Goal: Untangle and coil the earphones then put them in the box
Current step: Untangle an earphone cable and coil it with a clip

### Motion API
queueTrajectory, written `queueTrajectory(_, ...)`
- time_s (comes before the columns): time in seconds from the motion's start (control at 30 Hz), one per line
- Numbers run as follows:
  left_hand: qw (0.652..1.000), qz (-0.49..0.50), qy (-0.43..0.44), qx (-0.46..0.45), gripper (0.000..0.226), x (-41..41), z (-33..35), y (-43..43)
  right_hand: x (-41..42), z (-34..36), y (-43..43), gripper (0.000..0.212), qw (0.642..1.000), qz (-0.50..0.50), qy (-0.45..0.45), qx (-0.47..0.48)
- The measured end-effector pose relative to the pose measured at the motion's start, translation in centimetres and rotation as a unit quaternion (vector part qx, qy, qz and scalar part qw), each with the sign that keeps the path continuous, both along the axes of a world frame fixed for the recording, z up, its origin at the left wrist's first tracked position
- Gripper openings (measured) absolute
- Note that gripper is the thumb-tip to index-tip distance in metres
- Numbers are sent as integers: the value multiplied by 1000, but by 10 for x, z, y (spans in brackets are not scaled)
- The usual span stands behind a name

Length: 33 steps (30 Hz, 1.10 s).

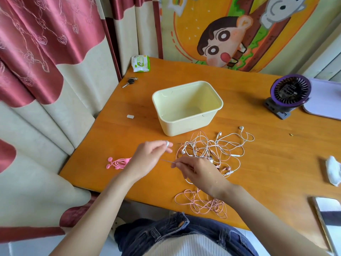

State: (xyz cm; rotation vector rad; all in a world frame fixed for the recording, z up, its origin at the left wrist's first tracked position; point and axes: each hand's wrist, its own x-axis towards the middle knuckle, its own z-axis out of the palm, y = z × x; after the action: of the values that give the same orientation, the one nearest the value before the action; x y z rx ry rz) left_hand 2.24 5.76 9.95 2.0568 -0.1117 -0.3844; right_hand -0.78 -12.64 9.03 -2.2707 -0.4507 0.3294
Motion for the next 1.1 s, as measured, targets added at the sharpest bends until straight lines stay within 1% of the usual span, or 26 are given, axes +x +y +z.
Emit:
queueTrajectory(0.03, 999, -18, 6, 40, 26, -2, -5, -1, 2, 2, -1, 22, 1000, -1, -5, -1)
queueTrajectory(0.07, 998, -32, 19, 57, 26, -4, -7, -1, 4, 4, -2, 21, 1000, -4, -11, -1)
queueTrajectory(0.1, 997, -44, 40, 57, 27, -6, -8, -2, 6, 6, -4, 20, 1000, -10, -15, 0)
queueTrajectory(0.2, 992, -78, 100, -5, 30, -11, -6, -6, 16, 10, -13, 17, 999, -40, -17, 14)
queueTrajectory(0.27, 984, -88, 139, -68, 31, -13, -3, -5, 23, 10, -19, 15, 997, -72, -9, 32)
queueTrajectory(0.3, 976, -92, 160, -113, 31, -15, -1, -6, 26, 9, -21, 15, 995, -87, -4, 41)
queueTrajectory(0.4, 934, -61, 212, -282, 29, -15, 5, -7, 31, 7, -25, 18, 990, -118, 12, 75)
queueTrajectory(0.43, 917, -37, 228, -327, 34, -14, 7, -8, 32, 8, -25, 19, 989, -122, 17, 86)
queueTrajectory(0.47, 896, -10, 244, -371, 38, -14, 10, -8, 33, 7, -25, 21, 988, -125, 21, 91)
queueTrajectory(0.57, 820, 42, 264, -506, 33, -12, 15, -9, 33, 3, -22, 22, 989, -117, 26, 85)
queueTrajectory(0.63, 781, 65, 262, -563, 35, -9, 17, -9, 31, -1, -17, 25, 992, -101, 26, 76)
queueTrajectory(0.7, 760, 103, 248, -591, 38, -4, 19, -11, 26, -4, -9, 26, 994, -79, 24, 69)
queueTrajectory(0.73, 756, 123, 237, -597, 40, -2, 19, -11, 24, -5, -6, 26, 996, -66, 24, 63)
queueTrajectory(0.77, 757, 140, 224, -597, 40, 1, 20, -12, 21, -7, -2, 26, 997, -52, 26, 56)
queueTrajectory(0.83, 777, 161, 196, -576, 37, 5, 18, -12, 17, -8, 2, 25, 998, -26, 28, 40)
queueTrajectory(0.97, 851, 163, 136, -481, 34, 8, 7, -10, 15, -7, 1, 24, 999, -10, 41, 16)
queueTrajectory(1.1, 901, 145, 91, -398, 34, 5, -5, -8, 14, -6, -3, 25, 997, 29, 64, -16)
